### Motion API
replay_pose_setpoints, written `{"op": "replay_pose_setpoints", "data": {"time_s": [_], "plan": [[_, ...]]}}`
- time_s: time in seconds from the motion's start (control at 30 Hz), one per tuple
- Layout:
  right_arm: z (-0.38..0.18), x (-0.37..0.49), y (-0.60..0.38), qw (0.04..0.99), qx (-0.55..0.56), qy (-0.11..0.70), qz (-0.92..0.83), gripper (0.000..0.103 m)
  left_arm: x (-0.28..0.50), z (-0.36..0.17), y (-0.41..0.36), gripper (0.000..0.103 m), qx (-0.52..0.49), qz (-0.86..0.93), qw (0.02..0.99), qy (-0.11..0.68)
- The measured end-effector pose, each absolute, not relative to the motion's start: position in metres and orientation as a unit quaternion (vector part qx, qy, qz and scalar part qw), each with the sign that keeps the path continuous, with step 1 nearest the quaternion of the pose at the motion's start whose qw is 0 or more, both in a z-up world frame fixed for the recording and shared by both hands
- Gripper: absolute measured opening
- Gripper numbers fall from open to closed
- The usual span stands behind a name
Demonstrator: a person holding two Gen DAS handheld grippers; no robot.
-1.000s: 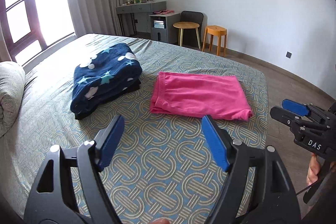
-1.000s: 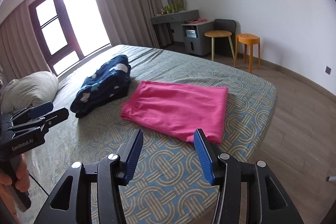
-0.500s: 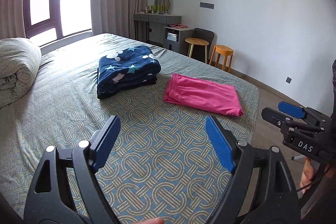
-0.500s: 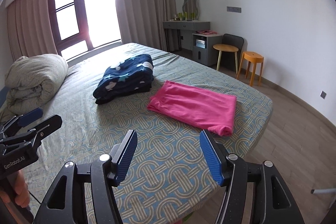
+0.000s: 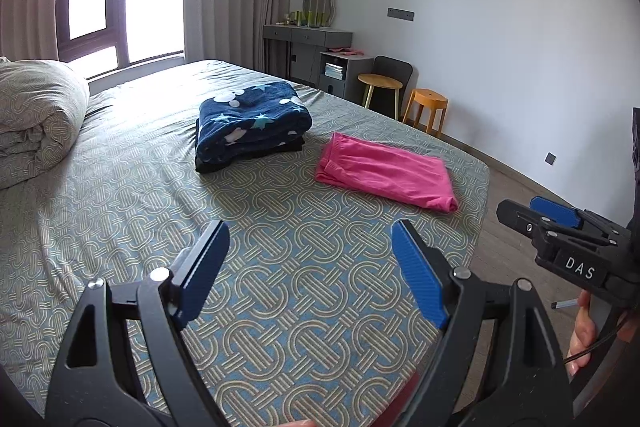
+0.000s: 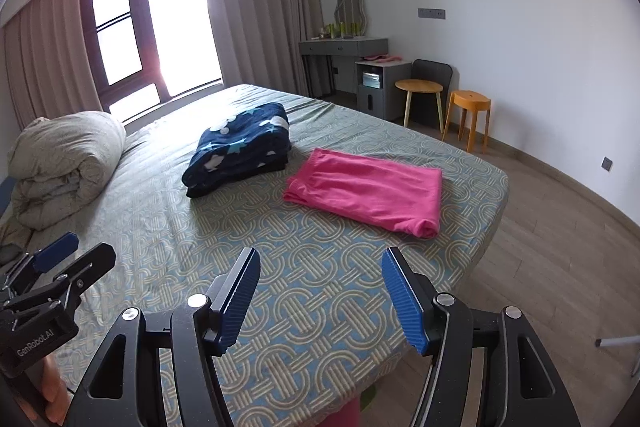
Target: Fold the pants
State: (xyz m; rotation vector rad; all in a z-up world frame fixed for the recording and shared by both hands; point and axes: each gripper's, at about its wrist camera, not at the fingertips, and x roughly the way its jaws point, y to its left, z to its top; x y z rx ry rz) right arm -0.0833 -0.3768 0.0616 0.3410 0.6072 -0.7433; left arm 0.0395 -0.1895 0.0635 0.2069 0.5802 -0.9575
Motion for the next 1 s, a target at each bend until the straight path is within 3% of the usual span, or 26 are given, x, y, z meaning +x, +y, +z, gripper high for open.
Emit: {"op": "replay_pose_setpoints", "data": {"time_s": [1.0], "plan": [[0.058,-0.114,-0.369,0.876,0.181,0.272,-0.355,0.065,0.003,0.069,-0.178,0.084,0.104,-0.451,0.851,0.248]]}}
